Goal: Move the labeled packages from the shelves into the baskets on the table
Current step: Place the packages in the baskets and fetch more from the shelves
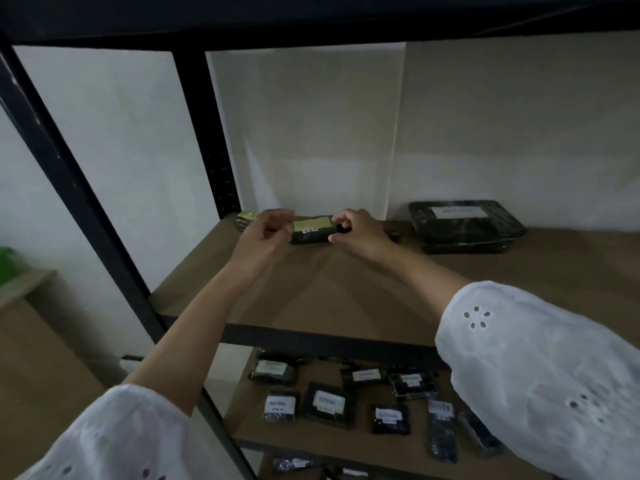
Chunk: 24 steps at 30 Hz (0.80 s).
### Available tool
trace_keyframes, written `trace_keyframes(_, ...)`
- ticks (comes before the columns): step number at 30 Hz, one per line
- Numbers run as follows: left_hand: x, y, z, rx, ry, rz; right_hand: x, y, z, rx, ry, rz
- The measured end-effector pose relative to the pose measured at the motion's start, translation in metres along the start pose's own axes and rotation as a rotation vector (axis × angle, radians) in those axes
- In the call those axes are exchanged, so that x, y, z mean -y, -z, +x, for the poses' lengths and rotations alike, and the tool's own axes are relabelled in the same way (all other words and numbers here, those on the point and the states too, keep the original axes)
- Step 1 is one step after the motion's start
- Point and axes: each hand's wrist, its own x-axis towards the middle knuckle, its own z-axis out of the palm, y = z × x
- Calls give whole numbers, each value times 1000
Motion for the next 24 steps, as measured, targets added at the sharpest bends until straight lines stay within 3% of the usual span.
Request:
trace_keyframes(7,15,17,22,73,20,-1,13,-31,34,-34,-197,-338)
trace_keyframes(11,24,27,31,72,34,32,22,-44,42,-48,-213,-464)
trace_keyframes(18,40,35,43,50,19,22,29,-50,54,-37,-437,-196)
trace_keyframes(21,48,31,52,-30,5,34,22,-46,52,-46,-441,-116)
trace_keyframes(24,58,23,68,-153,82,283,13,-45,44,-91,-349,76)
